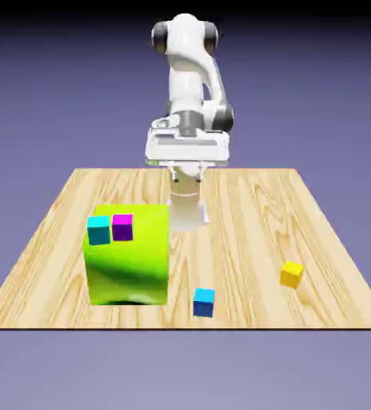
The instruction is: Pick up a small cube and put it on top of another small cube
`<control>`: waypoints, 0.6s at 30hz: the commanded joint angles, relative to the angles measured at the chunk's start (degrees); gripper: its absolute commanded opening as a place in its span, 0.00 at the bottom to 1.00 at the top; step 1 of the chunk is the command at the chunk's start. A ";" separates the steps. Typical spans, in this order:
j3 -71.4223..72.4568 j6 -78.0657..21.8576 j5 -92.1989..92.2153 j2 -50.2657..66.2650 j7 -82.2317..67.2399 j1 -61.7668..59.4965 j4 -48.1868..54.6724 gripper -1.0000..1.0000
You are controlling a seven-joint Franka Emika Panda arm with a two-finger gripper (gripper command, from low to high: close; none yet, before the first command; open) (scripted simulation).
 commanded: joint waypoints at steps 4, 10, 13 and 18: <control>8.04 -3.89 7.38 3.38 -7.72 -3.60 2.33 0.50; 20.49 -6.88 18.19 6.21 -16.81 -11.55 5.09 0.50; 26.72 -6.36 23.18 6.05 -19.47 -17.09 5.90 0.50; 37.11 -5.50 31.49 5.77 -23.88 -26.32 7.25 0.50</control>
